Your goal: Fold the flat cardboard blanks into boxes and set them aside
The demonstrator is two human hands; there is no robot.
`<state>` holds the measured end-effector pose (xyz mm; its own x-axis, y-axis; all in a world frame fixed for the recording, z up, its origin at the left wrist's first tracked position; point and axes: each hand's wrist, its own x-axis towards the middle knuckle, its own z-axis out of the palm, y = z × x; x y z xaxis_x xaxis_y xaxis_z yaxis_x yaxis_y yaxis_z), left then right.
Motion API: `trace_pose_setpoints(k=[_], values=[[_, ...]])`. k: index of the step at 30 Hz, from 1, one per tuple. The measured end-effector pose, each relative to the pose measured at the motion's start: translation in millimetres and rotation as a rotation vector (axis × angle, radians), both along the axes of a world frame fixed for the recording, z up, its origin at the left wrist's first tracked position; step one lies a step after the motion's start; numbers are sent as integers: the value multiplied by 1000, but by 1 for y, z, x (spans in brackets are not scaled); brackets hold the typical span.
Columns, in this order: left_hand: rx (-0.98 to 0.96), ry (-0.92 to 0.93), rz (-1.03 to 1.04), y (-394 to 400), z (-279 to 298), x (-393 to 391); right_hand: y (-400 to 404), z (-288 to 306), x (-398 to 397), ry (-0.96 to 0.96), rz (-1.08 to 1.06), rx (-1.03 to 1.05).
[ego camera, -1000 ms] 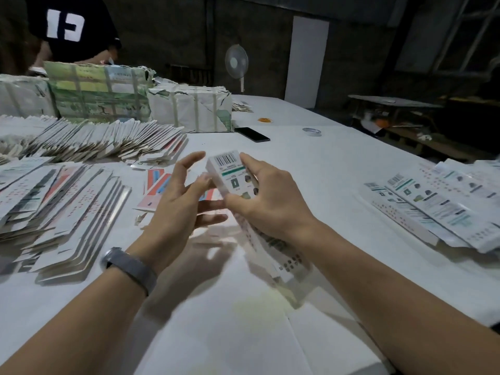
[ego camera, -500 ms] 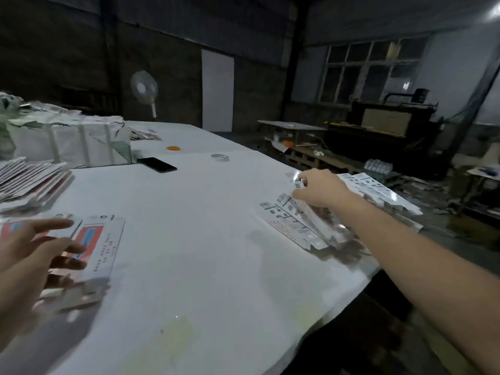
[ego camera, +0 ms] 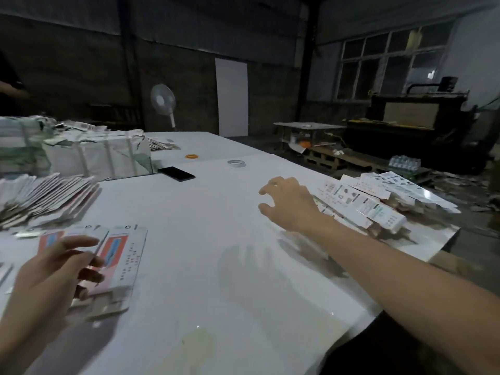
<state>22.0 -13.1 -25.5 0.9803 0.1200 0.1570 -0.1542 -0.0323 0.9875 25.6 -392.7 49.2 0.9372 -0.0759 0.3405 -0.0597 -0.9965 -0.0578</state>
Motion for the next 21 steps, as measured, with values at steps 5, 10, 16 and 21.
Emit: trace_pose_setpoints(k=[5, 10, 16, 21], values=[[241, -209, 166, 4, 2, -15, 116, -9, -6, 7, 298, 344], [773, -398, 298, 1, 4, -21, 220, -25, 2, 56, 460, 861], [1245, 43, 236, 11, -1, -20, 259, -71, 6, -101, 460, 1132], [1359, 79, 219, 9, -4, -16, 243, -80, 13, -156, 443, 1259]])
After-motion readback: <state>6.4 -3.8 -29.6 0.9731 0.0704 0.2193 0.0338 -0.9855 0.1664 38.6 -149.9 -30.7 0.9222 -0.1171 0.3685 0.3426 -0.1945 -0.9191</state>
